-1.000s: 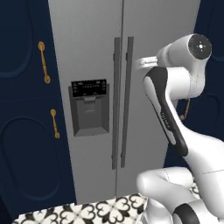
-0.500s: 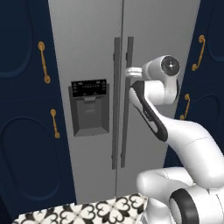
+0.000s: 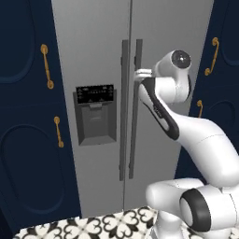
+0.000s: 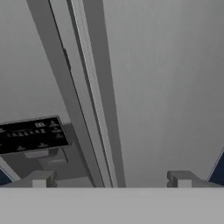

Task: Grab a lemon wedge from the fridge and one ice cube from the ice bowl, and put them in the glass of lemonade.

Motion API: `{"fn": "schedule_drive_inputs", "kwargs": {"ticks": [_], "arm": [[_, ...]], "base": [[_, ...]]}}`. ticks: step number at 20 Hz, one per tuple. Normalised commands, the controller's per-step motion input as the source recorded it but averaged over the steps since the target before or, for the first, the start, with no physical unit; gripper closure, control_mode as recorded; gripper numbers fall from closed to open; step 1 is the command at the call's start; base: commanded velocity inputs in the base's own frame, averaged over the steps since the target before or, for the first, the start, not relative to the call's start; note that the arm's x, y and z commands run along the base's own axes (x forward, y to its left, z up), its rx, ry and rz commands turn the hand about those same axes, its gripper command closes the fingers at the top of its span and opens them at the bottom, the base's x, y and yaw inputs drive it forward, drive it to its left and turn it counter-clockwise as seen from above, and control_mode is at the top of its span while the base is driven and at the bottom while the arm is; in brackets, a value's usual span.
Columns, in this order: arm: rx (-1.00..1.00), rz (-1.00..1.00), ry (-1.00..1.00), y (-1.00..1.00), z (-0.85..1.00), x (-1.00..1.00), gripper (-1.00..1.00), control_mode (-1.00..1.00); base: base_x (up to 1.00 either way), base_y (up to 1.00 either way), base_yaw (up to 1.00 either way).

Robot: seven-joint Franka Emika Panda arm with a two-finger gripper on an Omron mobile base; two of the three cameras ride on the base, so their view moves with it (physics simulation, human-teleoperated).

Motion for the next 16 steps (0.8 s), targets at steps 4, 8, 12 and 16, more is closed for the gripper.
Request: {"fn": "schedule_drive_inputs", "kwargs": {"ticks": [4,8,12,16], "arm": [[-0.13,0.0,0.09,0.03,-0.14,0.12,-1.0,-1.0],[0.0,0.01,0.0,0.0,-0.34,0.56,-1.0,-1.0],[0.03,0.05,0.0,0.0,-0.18,0.75,-1.0,-1.0],[0.0,0.11,0.03,-0.01,-0.21,0.92,-1.0,-1.0]], "base": [[0.0,0.0,0.0],[0.0,0.0,0.0],[0.0,0.0,0.0],[0.0,0.0,0.0]]}}
